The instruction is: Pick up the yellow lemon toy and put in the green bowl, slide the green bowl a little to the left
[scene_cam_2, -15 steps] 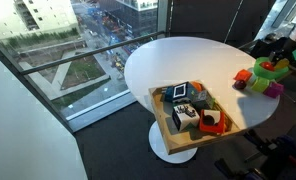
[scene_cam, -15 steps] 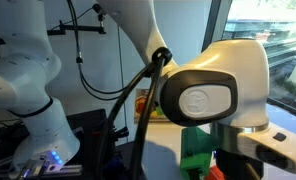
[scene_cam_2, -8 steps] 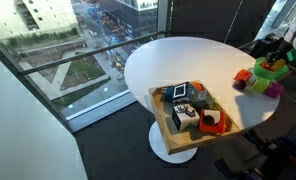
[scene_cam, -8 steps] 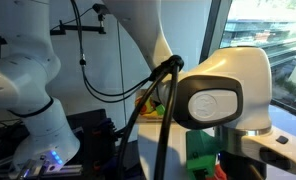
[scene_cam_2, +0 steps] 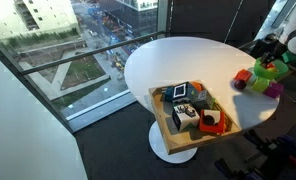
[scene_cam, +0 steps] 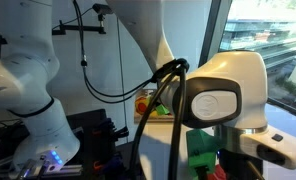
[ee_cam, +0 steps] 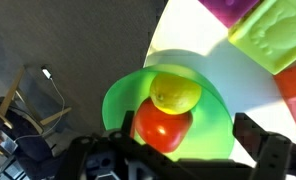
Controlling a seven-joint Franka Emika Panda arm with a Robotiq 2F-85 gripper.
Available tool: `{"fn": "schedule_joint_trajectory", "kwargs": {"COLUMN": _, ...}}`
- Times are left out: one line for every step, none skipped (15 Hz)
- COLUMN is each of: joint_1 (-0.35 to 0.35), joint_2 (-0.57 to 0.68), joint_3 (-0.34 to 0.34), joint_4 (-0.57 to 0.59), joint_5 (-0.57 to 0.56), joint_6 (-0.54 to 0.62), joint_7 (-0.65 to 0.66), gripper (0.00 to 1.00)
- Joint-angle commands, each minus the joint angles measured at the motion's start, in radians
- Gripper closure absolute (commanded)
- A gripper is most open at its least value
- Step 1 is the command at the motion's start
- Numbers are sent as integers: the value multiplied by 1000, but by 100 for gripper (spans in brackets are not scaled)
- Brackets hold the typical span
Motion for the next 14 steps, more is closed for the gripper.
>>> {"fn": "schedule_joint_trajectory", "kwargs": {"joint_1": 24, "joint_2": 6, "joint_3": -18, "joint_4": 19, "joint_5": -13, "joint_6": -25, "joint_7": 22, "gripper": 0}}
{"fn": "schedule_joint_trajectory", "kwargs": {"joint_1": 21, "joint_2": 4, "joint_3": -13, "joint_4": 16, "joint_5": -5, "joint_6": -22, "joint_7": 14, "gripper": 0}}
{"fn": "schedule_joint_trajectory", "kwargs": {"joint_1": 17, "joint_2": 2, "joint_3": -7, "joint_4": 12, "joint_5": 3, "joint_6": -20, "joint_7": 5, "gripper": 0}}
{"fn": "schedule_joint_trajectory", "kwargs": {"joint_1": 10, "joint_2": 1, "joint_3": 0, "joint_4": 8, "joint_5": 14, "joint_6": -17, "joint_7": -7, "gripper": 0}}
{"fn": "schedule_joint_trajectory", "kwargs": {"joint_1": 2, "joint_2": -2, "joint_3": 10, "joint_4": 4, "joint_5": 29, "joint_6": -14, "joint_7": -21, "gripper": 0}}
{"fn": "schedule_joint_trajectory", "kwargs": {"joint_1": -3, "joint_2": -4, "joint_3": 19, "joint_4": 1, "joint_5": 43, "joint_6": -13, "joint_7": -34, "gripper": 0}}
{"fn": "schedule_joint_trajectory", "kwargs": {"joint_1": -13, "joint_2": -5, "joint_3": 34, "joint_4": -1, "joint_5": 67, "joint_6": -12, "joint_7": -54, "gripper": 0}}
{"fn": "schedule_joint_trajectory", "kwargs": {"joint_1": -17, "joint_2": -4, "joint_3": 43, "joint_4": -2, "joint_5": 86, "joint_6": -12, "joint_7": -65, "gripper": 0}}
{"fn": "schedule_joint_trajectory", "kwargs": {"joint_1": -22, "joint_2": -3, "joint_3": 54, "joint_4": -3, "joint_5": 109, "joint_6": -12, "joint_7": -80, "gripper": 0}}
{"fn": "schedule_joint_trajectory", "kwargs": {"joint_1": -27, "joint_2": -1, "joint_3": 63, "joint_4": -1, "joint_5": 128, "joint_6": -12, "joint_7": -94, "gripper": 0}}
{"fn": "schedule_joint_trajectory", "kwargs": {"joint_1": -29, "joint_2": 2, "joint_3": 70, "joint_4": 0, "joint_5": 144, "joint_6": -11, "joint_7": -106, "gripper": 0}}
{"fn": "schedule_joint_trajectory", "kwargs": {"joint_1": -31, "joint_2": 4, "joint_3": 75, "joint_4": 1, "joint_5": 155, "joint_6": -10, "joint_7": -114, "gripper": 0}}
{"fn": "schedule_joint_trajectory", "kwargs": {"joint_1": -33, "joint_2": 7, "joint_3": 79, "joint_4": 1, "joint_5": 165, "joint_6": -9, "joint_7": -124, "gripper": 0}}
{"fn": "schedule_joint_trajectory", "kwargs": {"joint_1": -33, "joint_2": 10, "joint_3": 80, "joint_4": 1, "joint_5": 170, "joint_6": -6, "joint_7": -129, "gripper": 0}}
